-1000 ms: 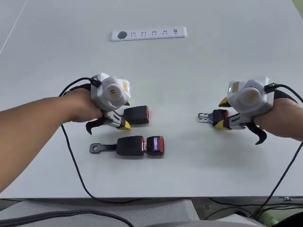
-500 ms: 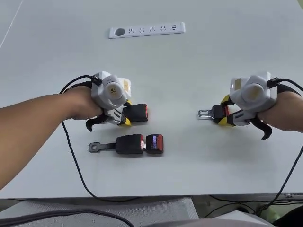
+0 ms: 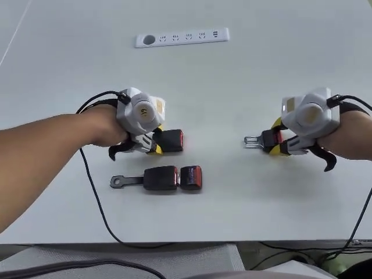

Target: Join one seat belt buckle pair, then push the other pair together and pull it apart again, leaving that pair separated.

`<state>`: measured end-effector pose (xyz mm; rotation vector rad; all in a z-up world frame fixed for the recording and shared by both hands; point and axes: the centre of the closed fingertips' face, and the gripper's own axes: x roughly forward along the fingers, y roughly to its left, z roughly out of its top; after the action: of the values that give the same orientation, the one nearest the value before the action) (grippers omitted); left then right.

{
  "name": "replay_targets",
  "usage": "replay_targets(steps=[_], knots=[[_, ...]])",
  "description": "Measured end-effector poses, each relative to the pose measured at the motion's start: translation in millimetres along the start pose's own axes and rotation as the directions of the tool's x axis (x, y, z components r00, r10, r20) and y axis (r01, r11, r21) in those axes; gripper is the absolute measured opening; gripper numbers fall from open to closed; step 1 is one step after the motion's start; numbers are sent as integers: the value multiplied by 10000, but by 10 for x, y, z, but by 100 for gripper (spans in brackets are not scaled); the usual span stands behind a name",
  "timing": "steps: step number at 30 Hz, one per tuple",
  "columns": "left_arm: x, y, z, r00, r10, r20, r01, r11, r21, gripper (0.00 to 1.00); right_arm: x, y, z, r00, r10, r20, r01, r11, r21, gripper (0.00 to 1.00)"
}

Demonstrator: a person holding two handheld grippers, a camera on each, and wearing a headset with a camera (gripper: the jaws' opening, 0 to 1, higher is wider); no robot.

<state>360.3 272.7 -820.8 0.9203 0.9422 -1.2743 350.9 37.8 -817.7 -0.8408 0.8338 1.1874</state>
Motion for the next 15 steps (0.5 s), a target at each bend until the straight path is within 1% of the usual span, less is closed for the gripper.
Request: replay_targets(steps=[3,5,6,7,11,15], knots=[[-2,1,-7,10000,39,-28,-39,10000,-34,32,35,19,78,9999,-18,105,18,10000,-24,33],[-2,4,-8,10000,64,-34,-65,10000,-61,32,62,27,156,9998,-28,212,30,10000,-95,32],[-2,4,-9,10000,76,-50,-77,10000,-59,32,80,31,208,9995,5,305,-5,10000,0,32],[-1,6,-9,9999,80,-65,-80,9999,-64,32,98,39,223,9996,10,268,-8,10000,-63,32],[-2,7,-10,9999,78,-130,-79,9999,-98,32,155,64,351,9992,14,402,-6,9998,-210,32],[9,20,-22,9998,72,-179,-75,9999,-145,32,185,73,410,9988,52,491,-42,9998,-215,32]])
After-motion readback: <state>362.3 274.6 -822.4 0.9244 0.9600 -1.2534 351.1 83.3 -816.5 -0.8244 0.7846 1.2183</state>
